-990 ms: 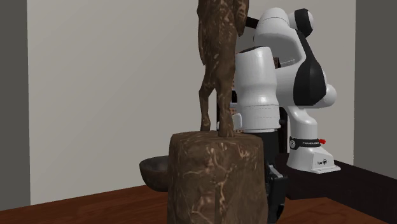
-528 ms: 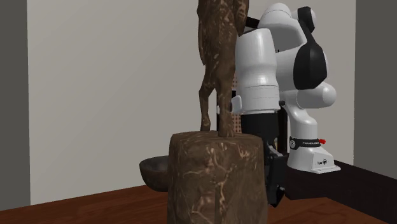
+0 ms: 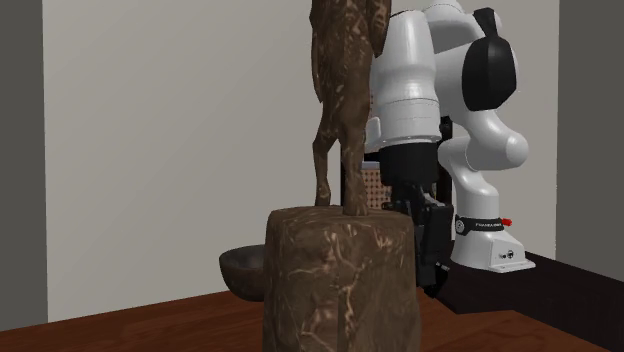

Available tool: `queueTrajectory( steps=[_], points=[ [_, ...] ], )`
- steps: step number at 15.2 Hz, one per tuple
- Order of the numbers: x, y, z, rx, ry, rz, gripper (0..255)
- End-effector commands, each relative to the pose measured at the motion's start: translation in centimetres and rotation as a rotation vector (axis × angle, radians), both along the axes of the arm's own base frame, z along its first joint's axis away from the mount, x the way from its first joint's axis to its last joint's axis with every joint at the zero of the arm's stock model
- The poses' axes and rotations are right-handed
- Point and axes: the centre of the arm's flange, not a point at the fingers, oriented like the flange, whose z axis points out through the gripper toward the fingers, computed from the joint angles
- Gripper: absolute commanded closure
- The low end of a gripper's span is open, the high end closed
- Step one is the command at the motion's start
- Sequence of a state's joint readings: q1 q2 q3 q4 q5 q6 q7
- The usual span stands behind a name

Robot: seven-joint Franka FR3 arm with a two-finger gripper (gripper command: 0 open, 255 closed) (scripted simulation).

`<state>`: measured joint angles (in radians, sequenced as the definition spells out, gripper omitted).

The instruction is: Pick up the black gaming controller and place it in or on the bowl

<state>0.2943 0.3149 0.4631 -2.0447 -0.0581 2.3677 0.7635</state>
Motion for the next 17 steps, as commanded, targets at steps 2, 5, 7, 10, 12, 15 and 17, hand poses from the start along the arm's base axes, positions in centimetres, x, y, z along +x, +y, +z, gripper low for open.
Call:
queueTrajectory(
  steps=[2, 5, 7, 10, 12, 15, 17],
  points=[
    [0.0, 0.0, 1.5, 0.0, 0.0, 0.0, 255],
    [0.0, 0.0, 3.1, 0.0, 0.0, 0.0, 255],
    [0.0, 0.0, 3.7, 0.0, 0.0, 0.0, 255],
    [2.4, -3.1, 3.8, 0.0, 0.0, 0.0, 255],
    [4.1, -5.2, 3.9, 0.0, 0.0, 0.0, 255],
    [6.5, -8.3, 3.9, 0.0, 0.0, 0.0, 255],
    [8.2, -10.3, 4.0, 0.0, 0.0, 0.0, 255]
  ],
)
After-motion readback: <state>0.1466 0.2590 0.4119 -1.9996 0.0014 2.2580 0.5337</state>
